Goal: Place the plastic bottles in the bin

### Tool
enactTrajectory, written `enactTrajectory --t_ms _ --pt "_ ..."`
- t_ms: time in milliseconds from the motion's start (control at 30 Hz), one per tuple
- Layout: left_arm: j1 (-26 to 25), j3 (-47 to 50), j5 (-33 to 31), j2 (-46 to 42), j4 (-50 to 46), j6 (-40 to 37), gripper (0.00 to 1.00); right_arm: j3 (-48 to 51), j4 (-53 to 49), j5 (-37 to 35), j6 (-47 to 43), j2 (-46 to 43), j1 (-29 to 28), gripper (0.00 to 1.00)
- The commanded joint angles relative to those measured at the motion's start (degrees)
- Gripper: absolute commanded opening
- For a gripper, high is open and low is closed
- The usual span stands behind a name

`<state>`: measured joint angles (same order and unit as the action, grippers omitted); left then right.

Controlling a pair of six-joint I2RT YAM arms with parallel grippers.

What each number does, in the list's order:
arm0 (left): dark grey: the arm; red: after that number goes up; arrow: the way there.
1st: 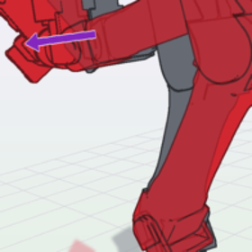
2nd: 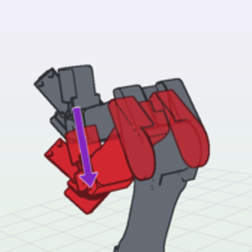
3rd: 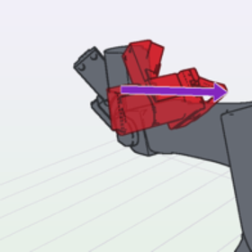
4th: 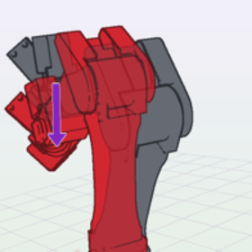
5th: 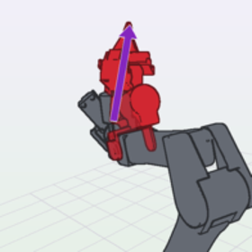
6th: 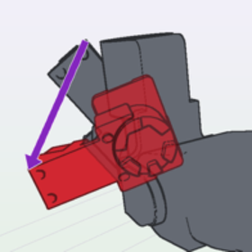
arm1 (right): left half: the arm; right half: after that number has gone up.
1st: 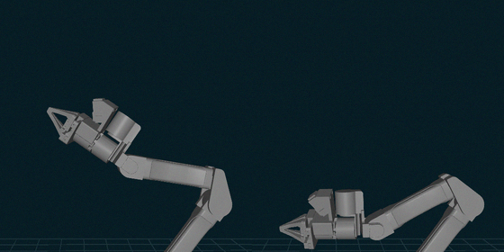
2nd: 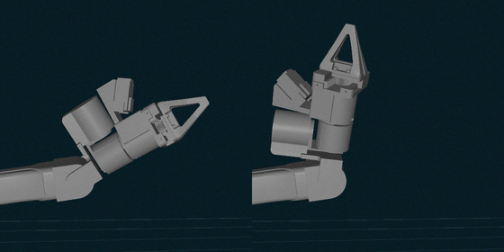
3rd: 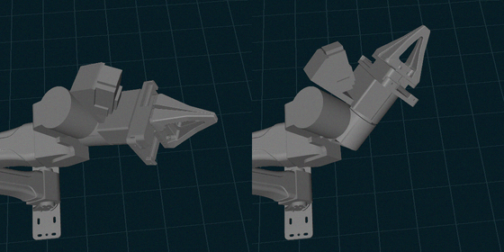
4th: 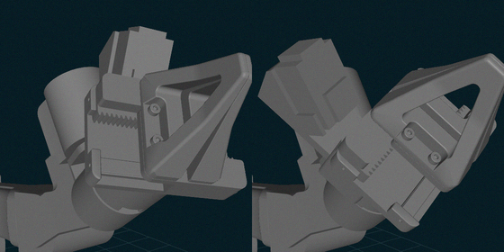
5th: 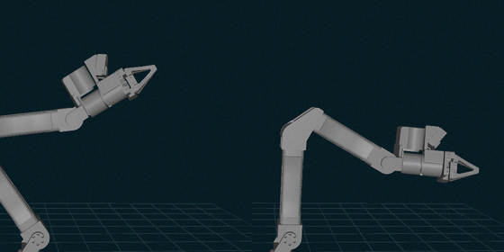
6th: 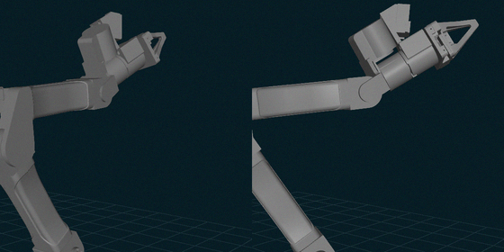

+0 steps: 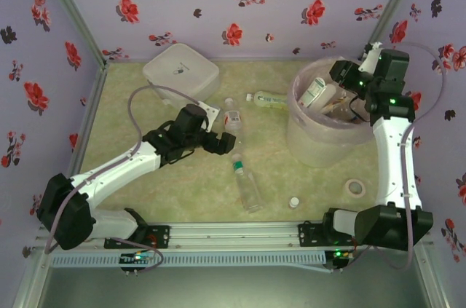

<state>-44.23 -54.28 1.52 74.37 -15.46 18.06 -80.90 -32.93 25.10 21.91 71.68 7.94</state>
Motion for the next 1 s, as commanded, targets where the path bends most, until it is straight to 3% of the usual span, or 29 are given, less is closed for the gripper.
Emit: enactTrajectory --t_ms 0,133,333,500,667,733,800,967 --pt "0.59 -1.62 -0.73 0.87 -1.01 1.18 1.0 -2.95 -9.66 4.0 2.37 -0.6 0.93 0.08" --pt "0.97 -1.54 -0.73 0.7 -1.58 1.23 1.0 -7.89 -9.37 3.13 2.47 -1.1 2.54 0.08" --pt "1.41 -0.39 -0.82 -0.09 -1.69 1.61 1.0 -13.96 -16.53 -5.64 -2.22 -3.67 2.68 0.09" --pt "1.73 -0.46 -0.74 0.75 -1.41 1.45 1.0 -9.91 -20.08 -10.72 -3.99 -6.16 3.03 0.09" --pt "1.85 -0.91 -0.55 1.7 -1.52 1.18 1.0 -1.16 -18.44 -11.04 -3.12 -9.06 5.04 0.13" --pt "1.88 -1.0 -0.47 2.07 -1.55 1.18 1.0 2.41 -17.35 -9.15 -2.59 -8.56 6.2 0.2" --pt "1.95 -1.17 -0.37 2.42 -1.74 1.35 1.0 4.51 -17.18 -7.66 -2.47 -7.51 6.86 0.34" --pt "2.03 -1.29 -0.29 3.06 -2.51 1.45 1.0 2.54 -18.79 -8.68 -3.52 -7.33 6.95 0.63"
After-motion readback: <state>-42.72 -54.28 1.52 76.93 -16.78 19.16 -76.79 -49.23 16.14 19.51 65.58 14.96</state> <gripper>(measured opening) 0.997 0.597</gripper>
